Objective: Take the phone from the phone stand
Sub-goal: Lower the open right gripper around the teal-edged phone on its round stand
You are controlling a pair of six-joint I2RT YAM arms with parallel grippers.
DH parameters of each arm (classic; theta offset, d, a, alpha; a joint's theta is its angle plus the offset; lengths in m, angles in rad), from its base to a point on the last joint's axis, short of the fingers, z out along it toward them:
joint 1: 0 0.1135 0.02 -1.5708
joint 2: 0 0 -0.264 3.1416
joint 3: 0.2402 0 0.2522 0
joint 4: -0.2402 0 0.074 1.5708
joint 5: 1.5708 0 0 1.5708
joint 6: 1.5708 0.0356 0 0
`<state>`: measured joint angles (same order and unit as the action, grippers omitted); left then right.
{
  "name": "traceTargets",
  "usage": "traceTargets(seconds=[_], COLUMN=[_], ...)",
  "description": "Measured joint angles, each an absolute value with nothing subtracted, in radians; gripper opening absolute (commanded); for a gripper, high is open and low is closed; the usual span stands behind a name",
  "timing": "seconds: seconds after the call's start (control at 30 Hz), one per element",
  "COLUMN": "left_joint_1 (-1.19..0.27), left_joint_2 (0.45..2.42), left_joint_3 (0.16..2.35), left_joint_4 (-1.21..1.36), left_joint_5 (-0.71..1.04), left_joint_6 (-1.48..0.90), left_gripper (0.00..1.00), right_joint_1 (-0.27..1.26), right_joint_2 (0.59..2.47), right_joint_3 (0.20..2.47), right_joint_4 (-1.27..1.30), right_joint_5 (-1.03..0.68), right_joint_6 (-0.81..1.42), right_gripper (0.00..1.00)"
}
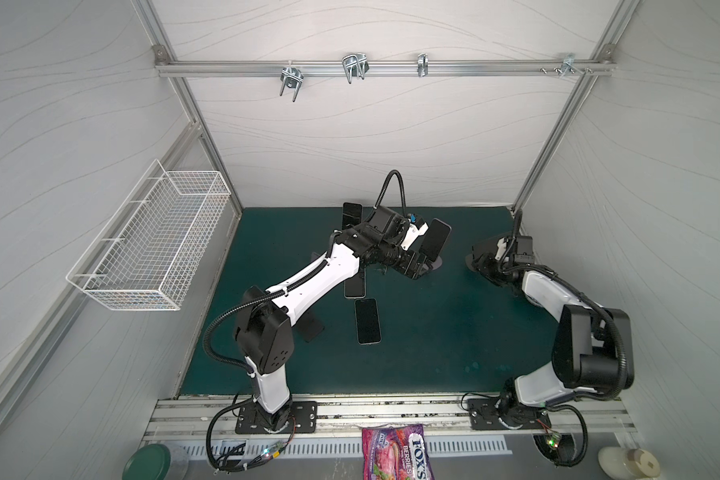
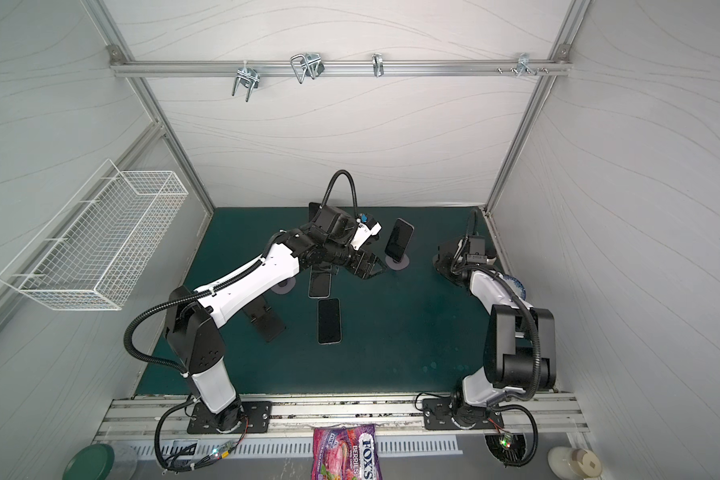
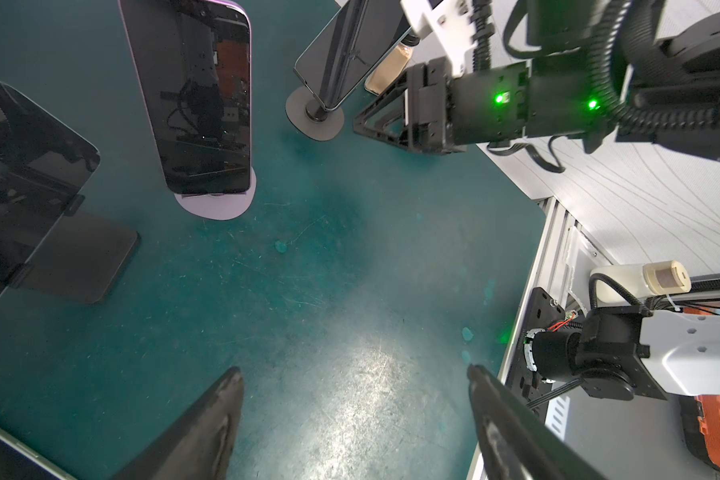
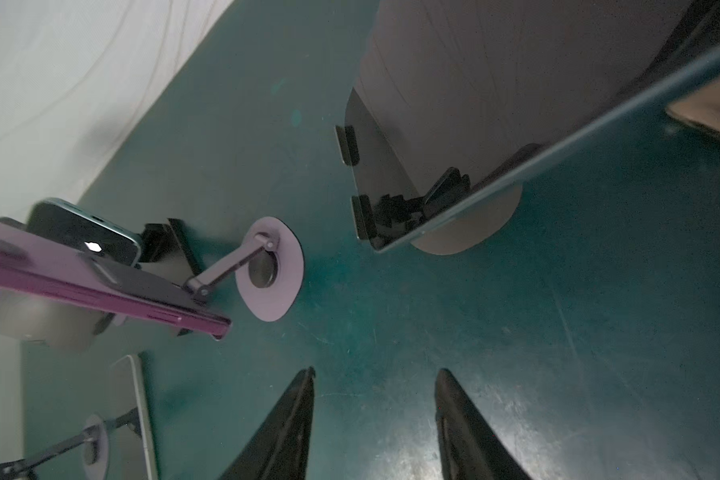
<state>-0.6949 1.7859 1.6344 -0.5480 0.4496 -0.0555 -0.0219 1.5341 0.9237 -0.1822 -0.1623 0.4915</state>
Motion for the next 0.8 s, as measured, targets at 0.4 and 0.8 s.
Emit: traceTargets(seconds=[0.4,0.8], left_joint_1=[-0.695,-0.695], left_joint_2=[1.796,1.803], left_joint_3=[1.625,1.623], left_joint_4=[-0.547,-0.548], left_joint_5=[0.450,0.450], left_joint_6=[-0.052,-0.048], left_gripper=[0.85,0.85], right_joint_1=[0.009,0.009], right_joint_2=[1.623,1.621], right_joint_3=[0.950,0.992], right_joint_4=[-0.139,-0.165], right_joint_5=[-0.047,-0.038], right_joint_6=[0.545,0.552], right_gripper=[0.48,0.51])
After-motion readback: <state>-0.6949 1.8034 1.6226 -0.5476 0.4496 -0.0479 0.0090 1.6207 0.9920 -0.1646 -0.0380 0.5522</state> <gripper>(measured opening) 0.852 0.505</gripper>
